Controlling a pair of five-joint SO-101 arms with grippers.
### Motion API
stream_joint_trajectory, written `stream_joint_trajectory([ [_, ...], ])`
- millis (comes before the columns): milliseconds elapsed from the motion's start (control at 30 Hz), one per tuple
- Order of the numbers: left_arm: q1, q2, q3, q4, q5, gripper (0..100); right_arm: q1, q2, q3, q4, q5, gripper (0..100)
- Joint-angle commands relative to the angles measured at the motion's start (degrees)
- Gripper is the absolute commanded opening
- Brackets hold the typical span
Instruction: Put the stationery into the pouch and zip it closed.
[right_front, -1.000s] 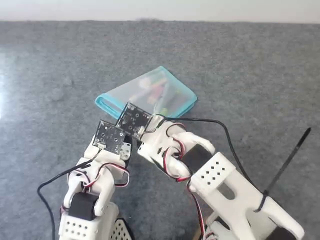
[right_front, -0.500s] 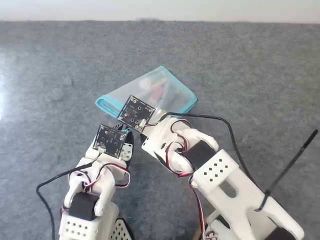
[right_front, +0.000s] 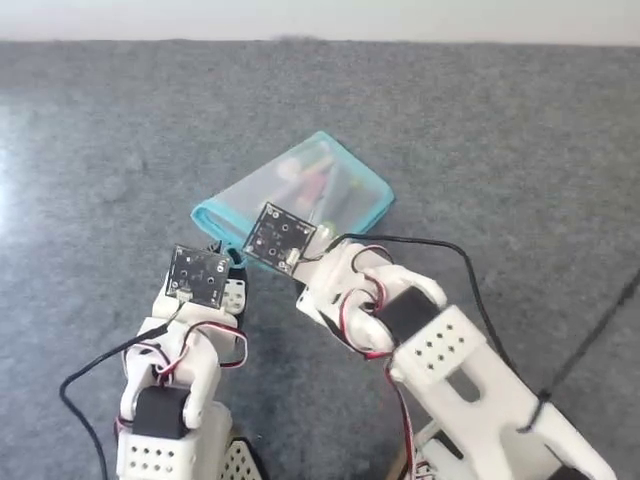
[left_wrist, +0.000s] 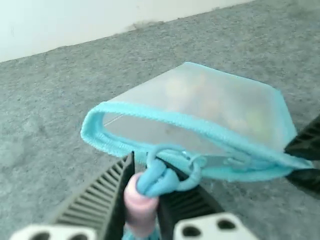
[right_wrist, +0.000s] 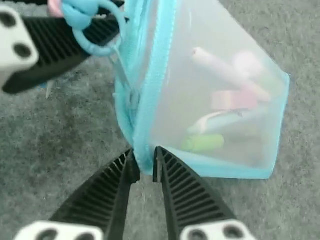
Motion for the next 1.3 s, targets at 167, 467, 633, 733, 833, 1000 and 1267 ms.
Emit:
stream_joint_trajectory([
  [167,-5.3,-0.1,-2.1,-2.7,-0.4,1,3.1,-13.3,3.3,7.4,2.6,0.7],
  [467,-1.1,0.0,-2.0,-2.3,-1.4,1,-3.1,-20.5,4.0,10.8,-3.4,1.3],
  [633,3.6,-0.2,-4.8,2.6,-2.7,1,-7.0,-16.1,6.8,1.1,-4.9,20.3],
  [733,7.5,0.0,-6.9,6.1,-3.1,1,-7.3,-14.0,8.4,-4.4,-7.8,26.6],
  [833,10.5,0.0,-7.3,6.4,-4.0,1,-7.7,-13.3,9.2,-6.6,-7.9,26.6],
  [1000,13.8,0.1,-8.7,7.6,-4.7,1,-7.6,-16.2,9.4,-3.6,-5.4,26.6],
  [1267,15.6,0.1,-9.5,8.2,-4.7,1,-10.9,-34.0,13.2,9.5,3.4,22.2],
])
